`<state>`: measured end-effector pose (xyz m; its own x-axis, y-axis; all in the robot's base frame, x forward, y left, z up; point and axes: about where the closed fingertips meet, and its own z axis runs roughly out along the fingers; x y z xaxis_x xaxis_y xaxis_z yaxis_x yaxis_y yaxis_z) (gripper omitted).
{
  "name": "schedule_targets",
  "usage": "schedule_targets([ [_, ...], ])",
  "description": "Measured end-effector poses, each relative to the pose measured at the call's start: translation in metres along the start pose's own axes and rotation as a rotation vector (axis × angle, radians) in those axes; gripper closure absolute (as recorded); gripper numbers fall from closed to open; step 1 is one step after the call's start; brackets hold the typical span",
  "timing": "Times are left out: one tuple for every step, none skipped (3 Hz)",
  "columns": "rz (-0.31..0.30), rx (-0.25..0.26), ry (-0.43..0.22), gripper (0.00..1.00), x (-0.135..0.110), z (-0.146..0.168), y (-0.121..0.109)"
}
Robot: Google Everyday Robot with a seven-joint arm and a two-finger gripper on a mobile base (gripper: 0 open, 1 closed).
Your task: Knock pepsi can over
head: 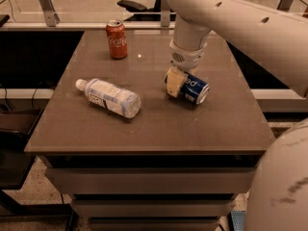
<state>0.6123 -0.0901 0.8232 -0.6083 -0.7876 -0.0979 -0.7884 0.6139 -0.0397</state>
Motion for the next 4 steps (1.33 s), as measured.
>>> schedule_targets([
  [-0.008,-0.009,0.004,0.12,0.0001,0.0013,0.0012],
  [-0.037,-0.022,0.020,0.00,-0.0030,-0.0010,0.0101],
  [-0.044,-0.025,0.018,0.00,-0.0034,-0.0007,0.0095],
  [-0.055,-0.029,0.014,0.00,-0.0037,-0.0012,0.0090],
])
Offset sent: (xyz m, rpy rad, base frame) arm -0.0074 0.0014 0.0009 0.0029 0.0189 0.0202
